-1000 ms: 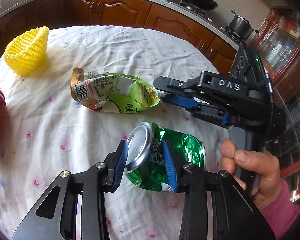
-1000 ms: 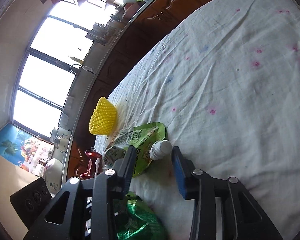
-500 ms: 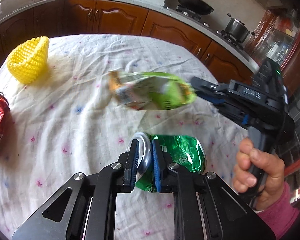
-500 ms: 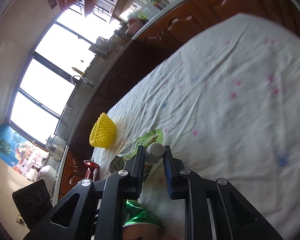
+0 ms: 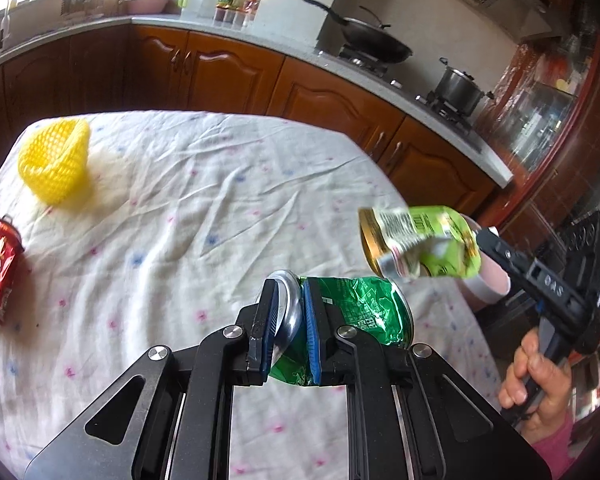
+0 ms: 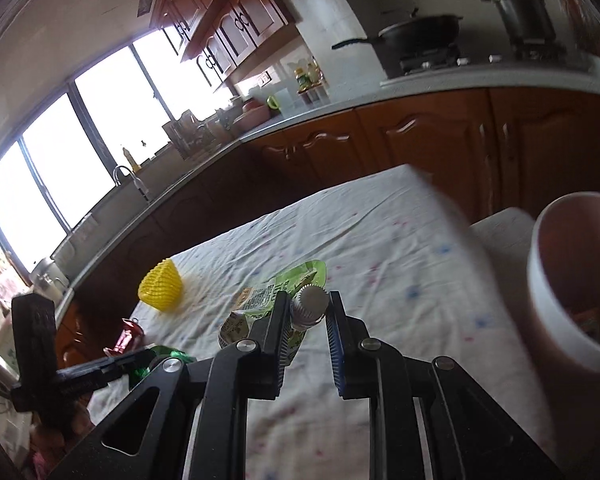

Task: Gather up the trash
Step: 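Grasp the crushed green can with the left tool while the right tool grasps the green pouch, then carry the can and pouch over the bucket and open both tools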

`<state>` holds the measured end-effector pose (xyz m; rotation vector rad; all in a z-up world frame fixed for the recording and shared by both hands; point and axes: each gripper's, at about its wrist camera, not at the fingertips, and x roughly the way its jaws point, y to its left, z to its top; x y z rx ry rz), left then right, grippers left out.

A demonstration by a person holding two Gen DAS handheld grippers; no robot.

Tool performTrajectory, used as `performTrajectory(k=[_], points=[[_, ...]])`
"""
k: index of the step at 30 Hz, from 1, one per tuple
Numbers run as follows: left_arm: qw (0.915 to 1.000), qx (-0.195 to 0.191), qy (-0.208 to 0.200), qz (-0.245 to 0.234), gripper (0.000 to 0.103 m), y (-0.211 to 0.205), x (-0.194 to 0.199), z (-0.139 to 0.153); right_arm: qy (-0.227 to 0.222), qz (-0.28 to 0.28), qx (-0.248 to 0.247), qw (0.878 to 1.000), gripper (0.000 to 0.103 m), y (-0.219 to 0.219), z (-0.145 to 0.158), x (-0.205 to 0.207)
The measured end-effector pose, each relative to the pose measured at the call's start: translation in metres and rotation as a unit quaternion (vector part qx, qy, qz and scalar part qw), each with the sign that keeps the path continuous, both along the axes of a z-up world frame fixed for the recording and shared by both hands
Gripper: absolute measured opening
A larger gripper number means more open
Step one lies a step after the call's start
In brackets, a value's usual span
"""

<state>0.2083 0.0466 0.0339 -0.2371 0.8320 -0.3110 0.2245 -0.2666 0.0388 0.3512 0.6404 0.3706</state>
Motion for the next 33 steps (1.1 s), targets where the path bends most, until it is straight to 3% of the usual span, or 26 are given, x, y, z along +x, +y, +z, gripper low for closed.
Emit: performTrajectory(k=[10, 33], points=[[0.9989, -0.011, -0.014, -0.044, 0.012, -0.057, 0.006, 0.015, -0.026, -0.067, -0.068, 0.995, 0.018, -0.053, 0.015, -0.048], [0.9892, -0.015, -0.036, -0.141, 0.012, -0.190, 0.028, 0.044, -0.036, -0.176, -0.082, 0.980, 0.018, -0.147, 0.031, -0.090]])
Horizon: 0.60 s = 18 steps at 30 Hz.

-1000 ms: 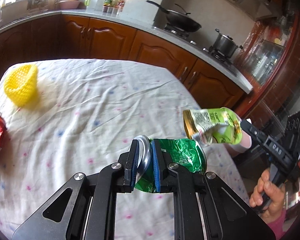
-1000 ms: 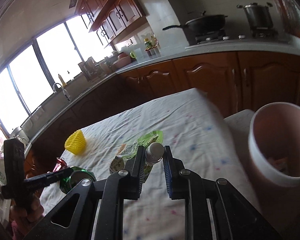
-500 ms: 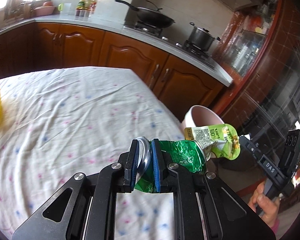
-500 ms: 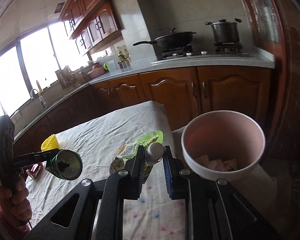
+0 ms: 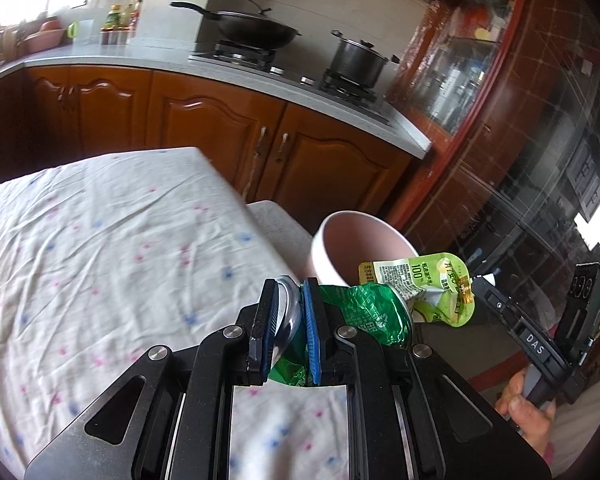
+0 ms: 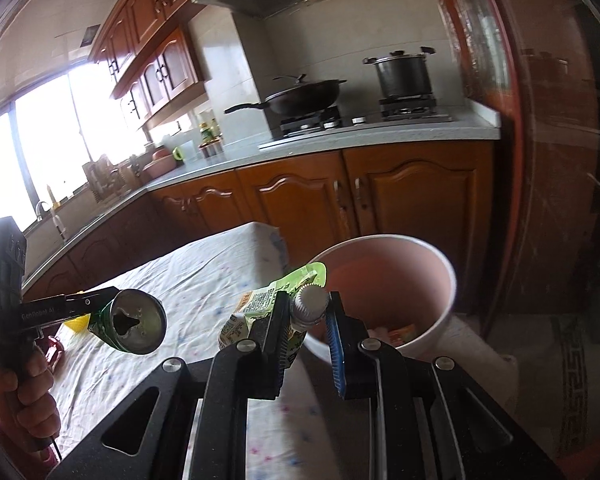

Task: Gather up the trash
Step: 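Carry the can and pouch over the bucket and open both tools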

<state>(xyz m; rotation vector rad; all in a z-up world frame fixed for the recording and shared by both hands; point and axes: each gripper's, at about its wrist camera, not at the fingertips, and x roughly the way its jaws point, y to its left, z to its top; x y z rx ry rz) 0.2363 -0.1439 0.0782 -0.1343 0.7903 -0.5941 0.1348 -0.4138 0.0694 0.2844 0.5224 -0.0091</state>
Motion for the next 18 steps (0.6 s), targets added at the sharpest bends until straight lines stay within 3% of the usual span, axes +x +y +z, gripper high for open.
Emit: performTrajectory(k=[9, 18], points=[[0.9997, 0.010, -0.004, -0.024, 0.012, -0.044, 0.016, 0.003, -0.001, -0.034, -0.003, 0.999, 0.018, -0.033, 0.000, -0.004], [0.9977, 0.046, -0.016, -0.047, 0.012, -0.098, 0.041, 0.004, 0.013, -0.055, -0.014, 0.998, 0.018, -0.056, -0.001, 0.004]])
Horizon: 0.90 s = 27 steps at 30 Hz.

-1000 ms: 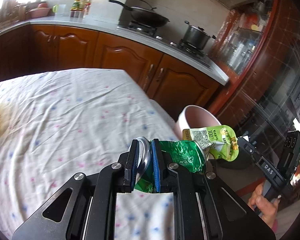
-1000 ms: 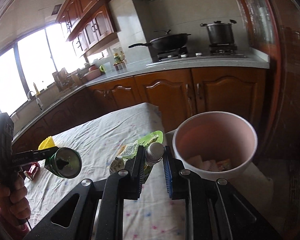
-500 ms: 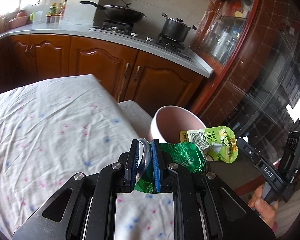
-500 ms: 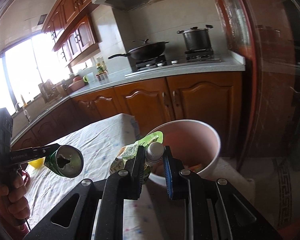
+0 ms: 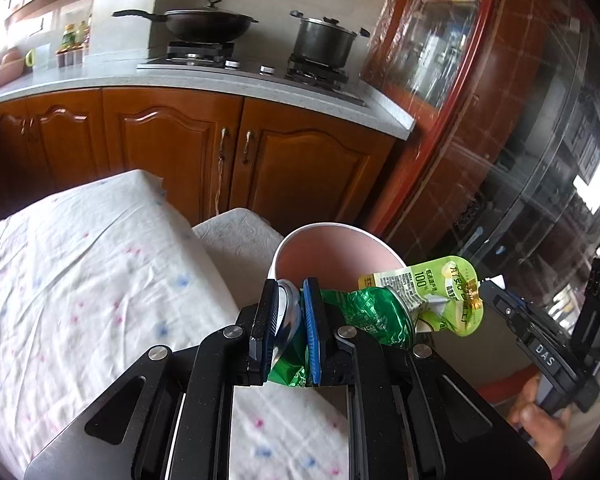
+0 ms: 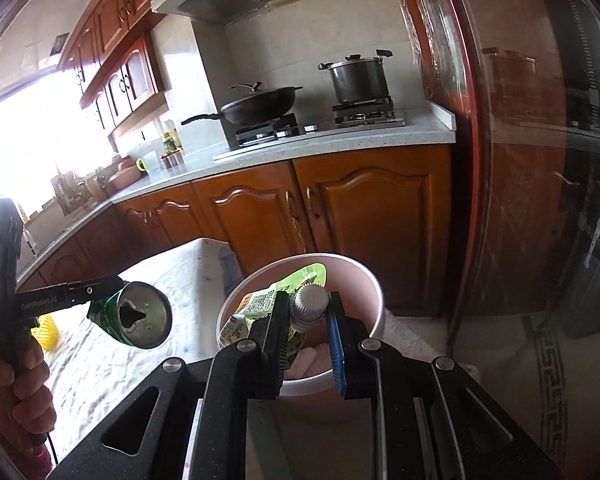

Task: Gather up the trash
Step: 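Carry the can and pouch over the bucket and open both tools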

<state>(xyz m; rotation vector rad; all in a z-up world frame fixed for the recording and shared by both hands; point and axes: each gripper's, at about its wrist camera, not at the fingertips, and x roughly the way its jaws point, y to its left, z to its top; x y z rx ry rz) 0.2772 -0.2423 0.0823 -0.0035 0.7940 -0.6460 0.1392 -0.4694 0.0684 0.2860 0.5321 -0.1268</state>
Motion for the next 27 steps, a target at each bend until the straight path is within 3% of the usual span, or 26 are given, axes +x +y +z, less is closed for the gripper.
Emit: performTrajectory(k=[11, 27], points=[[0.9985, 0.050, 0.013, -0.019, 0.012, -0.058, 0.030, -0.026, 0.056, 0.008, -0.027, 0.998, 0.018, -0.012, -0.011, 0.036], [0.9932, 0.108, 0.031, -0.030, 0.012, -0.096, 0.050, -0.063, 0.126, 0.030, -0.061, 0.990, 0.018, -0.017, -0.035, 0.076]])
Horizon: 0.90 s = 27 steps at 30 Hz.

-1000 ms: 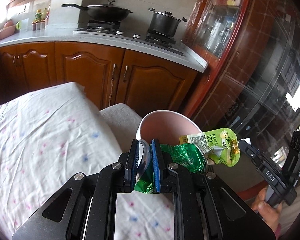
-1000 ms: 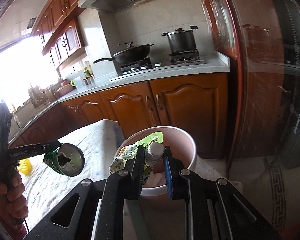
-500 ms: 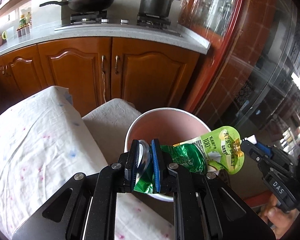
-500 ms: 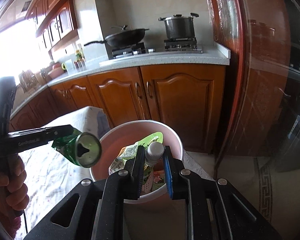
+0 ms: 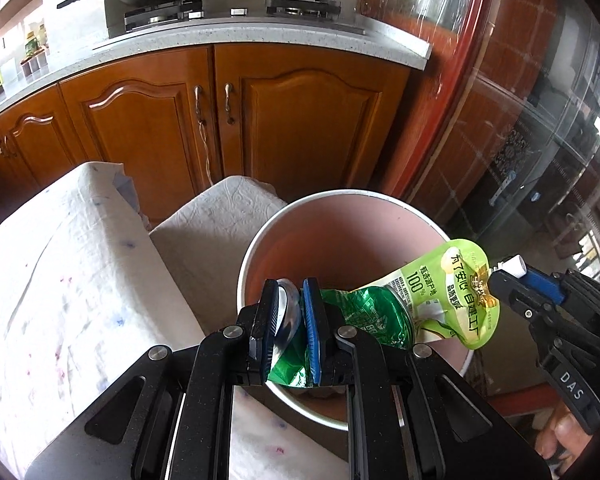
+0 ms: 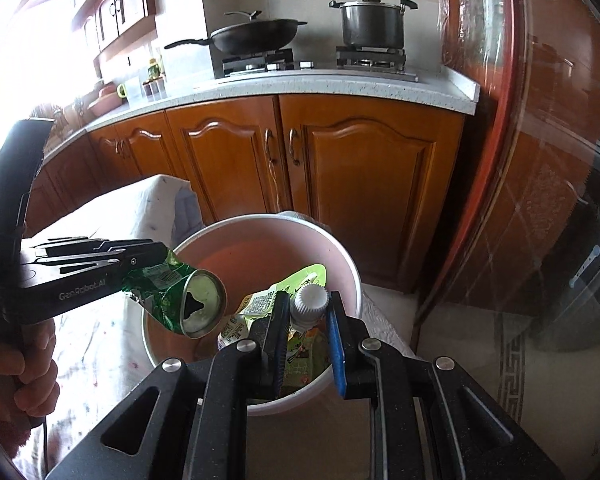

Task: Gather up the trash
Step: 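Carry the can and pouch over the bucket and open both tools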

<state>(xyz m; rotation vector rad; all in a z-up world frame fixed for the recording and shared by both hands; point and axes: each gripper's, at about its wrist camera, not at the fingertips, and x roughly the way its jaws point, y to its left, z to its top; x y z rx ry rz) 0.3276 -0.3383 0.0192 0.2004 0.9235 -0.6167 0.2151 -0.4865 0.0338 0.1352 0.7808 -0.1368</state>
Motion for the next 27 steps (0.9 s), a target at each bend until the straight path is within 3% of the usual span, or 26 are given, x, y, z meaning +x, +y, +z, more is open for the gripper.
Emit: performTrajectory(k=[17, 22, 27], points=[[0.9999, 0.008, 0.010, -0.005, 0.013, -0.014, 0.002, -0.007, 0.019, 0.005, 0.000, 1.000, 0.019, -0.005, -0.008, 0.015], [1.0000, 0.005, 0.007, -0.004, 0.041, -0.012, -0.002, -0.004, 0.020, 0.000, 0.005, 1.000, 0.020, -0.010, -0.010, 0.015], [1.0000, 0.001, 0.004, -0.001, 0.042, -0.008, -0.003, 0.000, 0.010, -0.008, 0.019, 1.000, 0.035, -0.016, -0.009, 0.009]])
